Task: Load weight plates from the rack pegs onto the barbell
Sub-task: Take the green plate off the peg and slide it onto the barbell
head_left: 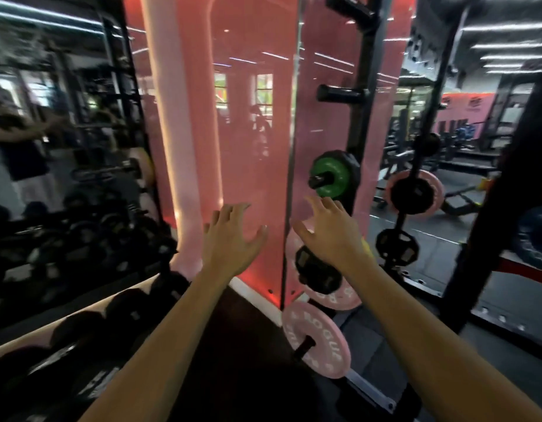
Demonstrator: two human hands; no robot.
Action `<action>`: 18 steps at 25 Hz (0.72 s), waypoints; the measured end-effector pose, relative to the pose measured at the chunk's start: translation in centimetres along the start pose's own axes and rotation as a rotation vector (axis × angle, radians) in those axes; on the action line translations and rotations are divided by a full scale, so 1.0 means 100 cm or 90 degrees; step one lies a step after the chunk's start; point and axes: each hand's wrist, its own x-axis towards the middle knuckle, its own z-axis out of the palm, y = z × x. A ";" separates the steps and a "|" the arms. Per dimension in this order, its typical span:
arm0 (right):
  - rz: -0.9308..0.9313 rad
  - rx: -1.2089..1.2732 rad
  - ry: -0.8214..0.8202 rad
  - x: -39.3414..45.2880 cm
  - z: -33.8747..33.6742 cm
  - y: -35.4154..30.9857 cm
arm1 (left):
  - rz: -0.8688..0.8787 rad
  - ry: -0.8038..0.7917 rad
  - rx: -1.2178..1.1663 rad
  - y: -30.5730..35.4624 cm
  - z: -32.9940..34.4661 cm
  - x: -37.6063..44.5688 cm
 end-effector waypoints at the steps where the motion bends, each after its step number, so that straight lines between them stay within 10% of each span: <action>1: -0.016 0.014 -0.005 0.014 0.018 -0.022 | -0.022 0.007 0.019 -0.027 -0.011 0.005; 9: -0.031 -0.007 0.000 0.096 0.109 -0.119 | -0.055 -0.002 0.053 -0.165 -0.022 0.060; 18: 0.096 -0.079 0.002 0.138 0.155 -0.038 | 0.011 -0.099 -0.088 -0.174 0.096 0.127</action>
